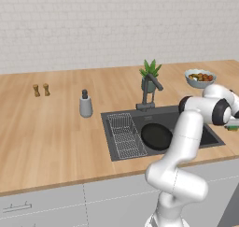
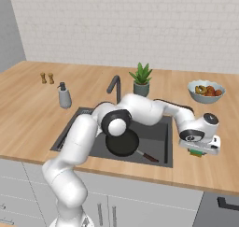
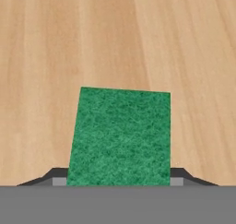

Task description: Pick the pan and sponge and place them into the sink. Then turn on the water.

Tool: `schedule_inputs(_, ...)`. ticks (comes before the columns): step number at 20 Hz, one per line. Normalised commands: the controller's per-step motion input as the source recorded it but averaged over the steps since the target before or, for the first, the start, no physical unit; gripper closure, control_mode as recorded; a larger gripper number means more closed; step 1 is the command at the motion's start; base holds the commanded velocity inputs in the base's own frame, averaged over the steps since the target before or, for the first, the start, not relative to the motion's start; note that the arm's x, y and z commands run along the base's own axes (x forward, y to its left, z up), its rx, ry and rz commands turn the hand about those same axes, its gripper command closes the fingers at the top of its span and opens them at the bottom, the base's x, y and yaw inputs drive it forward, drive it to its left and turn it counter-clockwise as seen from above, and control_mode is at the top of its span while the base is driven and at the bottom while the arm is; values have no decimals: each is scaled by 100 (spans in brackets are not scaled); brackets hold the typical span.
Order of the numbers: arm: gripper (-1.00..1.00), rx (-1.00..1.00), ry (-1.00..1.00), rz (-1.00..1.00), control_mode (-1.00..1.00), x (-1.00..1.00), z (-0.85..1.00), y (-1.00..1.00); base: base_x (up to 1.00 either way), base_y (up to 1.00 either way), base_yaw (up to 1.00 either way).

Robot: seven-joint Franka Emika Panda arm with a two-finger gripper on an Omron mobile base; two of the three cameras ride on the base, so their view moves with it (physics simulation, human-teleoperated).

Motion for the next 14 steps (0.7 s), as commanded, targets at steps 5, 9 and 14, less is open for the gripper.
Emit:
schedule_inputs(5, 100, 0, -2, 0, -100, -13, 38, 35, 0, 0, 0)
schedule_inputs(9, 100, 0, -9, 2, -100, -18, 36, 86, 0, 0, 0)
schedule_inputs(14, 100, 0, -9, 5, -100, -22, 33, 99, 0, 0, 0)
